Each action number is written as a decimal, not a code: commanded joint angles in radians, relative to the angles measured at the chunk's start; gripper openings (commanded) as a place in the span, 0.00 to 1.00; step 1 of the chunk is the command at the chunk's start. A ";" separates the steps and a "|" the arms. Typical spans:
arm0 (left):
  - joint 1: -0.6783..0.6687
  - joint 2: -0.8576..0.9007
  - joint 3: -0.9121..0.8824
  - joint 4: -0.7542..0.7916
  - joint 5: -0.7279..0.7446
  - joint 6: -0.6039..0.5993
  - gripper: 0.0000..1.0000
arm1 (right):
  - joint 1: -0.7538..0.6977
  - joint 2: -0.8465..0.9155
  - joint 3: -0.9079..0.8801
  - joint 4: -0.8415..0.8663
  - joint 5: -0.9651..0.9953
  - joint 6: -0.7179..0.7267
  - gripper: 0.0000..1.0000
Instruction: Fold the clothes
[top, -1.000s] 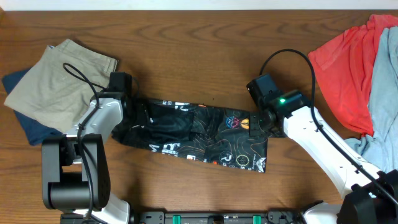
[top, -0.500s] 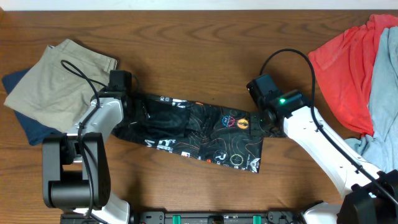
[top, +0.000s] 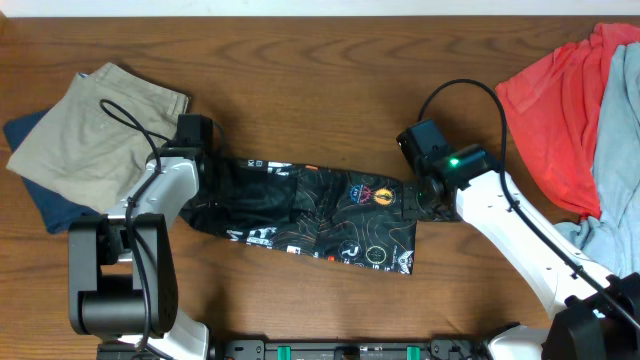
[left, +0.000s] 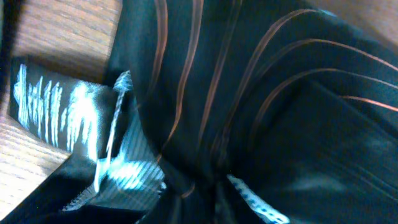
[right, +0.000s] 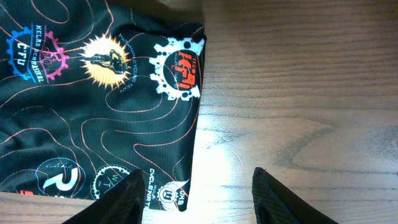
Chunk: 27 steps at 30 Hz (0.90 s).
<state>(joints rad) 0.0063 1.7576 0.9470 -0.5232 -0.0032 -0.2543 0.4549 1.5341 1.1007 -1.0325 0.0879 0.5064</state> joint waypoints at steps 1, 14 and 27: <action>0.010 0.069 -0.069 -0.066 -0.008 0.013 0.11 | -0.010 -0.003 0.010 -0.006 0.021 -0.015 0.54; 0.010 -0.041 -0.035 -0.179 -0.035 -0.020 0.52 | -0.040 -0.003 0.010 -0.039 0.066 -0.015 0.54; 0.010 -0.084 -0.016 -0.164 -0.170 -0.018 0.90 | -0.043 -0.003 0.010 -0.045 0.067 -0.016 0.54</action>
<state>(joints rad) 0.0177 1.6665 0.9276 -0.6960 -0.1162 -0.2710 0.4232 1.5345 1.1007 -1.0767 0.1360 0.5037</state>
